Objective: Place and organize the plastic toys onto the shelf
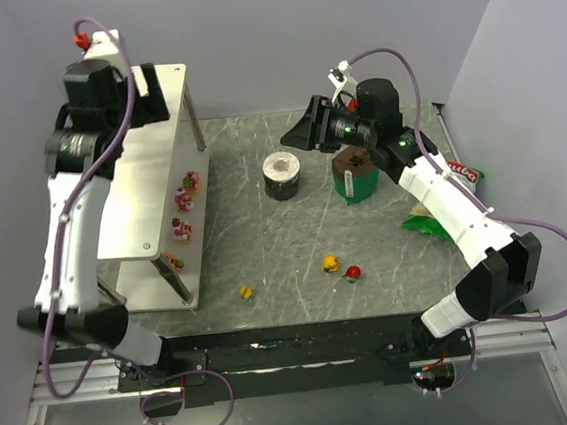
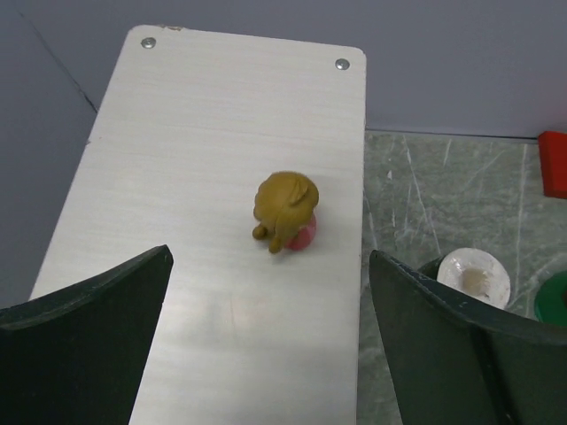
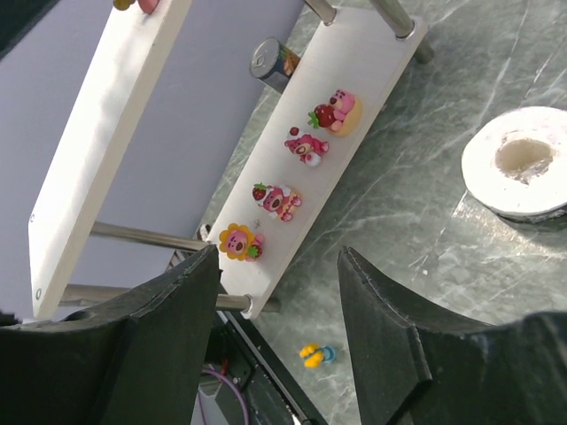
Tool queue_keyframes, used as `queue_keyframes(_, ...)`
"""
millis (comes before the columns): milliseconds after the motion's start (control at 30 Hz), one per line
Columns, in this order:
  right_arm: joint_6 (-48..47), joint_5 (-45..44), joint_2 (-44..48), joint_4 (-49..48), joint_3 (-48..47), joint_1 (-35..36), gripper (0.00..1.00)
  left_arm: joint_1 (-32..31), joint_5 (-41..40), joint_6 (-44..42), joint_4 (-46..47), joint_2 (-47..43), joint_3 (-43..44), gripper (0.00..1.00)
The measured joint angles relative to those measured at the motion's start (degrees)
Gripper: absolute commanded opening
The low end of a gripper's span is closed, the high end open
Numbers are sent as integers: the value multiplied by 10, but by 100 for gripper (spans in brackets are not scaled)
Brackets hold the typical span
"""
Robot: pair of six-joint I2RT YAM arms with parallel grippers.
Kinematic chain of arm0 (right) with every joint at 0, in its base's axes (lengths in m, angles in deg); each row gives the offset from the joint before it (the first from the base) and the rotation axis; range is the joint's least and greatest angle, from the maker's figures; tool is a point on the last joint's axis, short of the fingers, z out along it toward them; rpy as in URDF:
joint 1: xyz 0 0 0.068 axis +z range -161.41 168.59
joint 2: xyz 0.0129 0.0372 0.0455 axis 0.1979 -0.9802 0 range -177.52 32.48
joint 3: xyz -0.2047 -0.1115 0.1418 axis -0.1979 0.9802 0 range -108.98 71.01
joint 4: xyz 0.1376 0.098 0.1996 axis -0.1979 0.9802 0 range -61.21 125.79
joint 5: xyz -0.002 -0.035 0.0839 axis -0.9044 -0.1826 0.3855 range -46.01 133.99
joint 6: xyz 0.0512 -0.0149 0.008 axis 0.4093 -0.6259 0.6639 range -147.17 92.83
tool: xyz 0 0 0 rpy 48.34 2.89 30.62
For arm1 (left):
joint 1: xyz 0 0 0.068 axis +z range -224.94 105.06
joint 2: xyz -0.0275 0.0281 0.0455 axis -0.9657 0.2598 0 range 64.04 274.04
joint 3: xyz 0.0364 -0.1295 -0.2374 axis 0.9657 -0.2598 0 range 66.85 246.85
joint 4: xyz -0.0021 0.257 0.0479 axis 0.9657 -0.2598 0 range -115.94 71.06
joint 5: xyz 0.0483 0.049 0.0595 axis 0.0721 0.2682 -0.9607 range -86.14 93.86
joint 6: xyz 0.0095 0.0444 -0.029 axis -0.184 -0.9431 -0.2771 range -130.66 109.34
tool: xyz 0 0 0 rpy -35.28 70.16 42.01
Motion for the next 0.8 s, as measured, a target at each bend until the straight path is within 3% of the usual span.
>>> queue_keyframes(167, -3, 1, 6, 5, 0, -6, 65, 0, 39, 1, -4, -110, -52, 97)
queue_keyframes(333, -6, -5, 10, 27, -1, -10, 66, -25, 156, -18, -6, -202, -103, 97)
queue_keyframes(433, -9, -17, 11, 55, -1, -17, 66, -111, 180, -28, -19, -222, -134, 96)
queue_keyframes(600, -7, -36, 28, 75, 19, -37, 66, -291, 147, -26, -54, -176, -136, 97)
queue_keyframes(800, -1, -59, 54, 99, 51, -46, 68, -408, 60, 12, -77, -119, -195, 93)
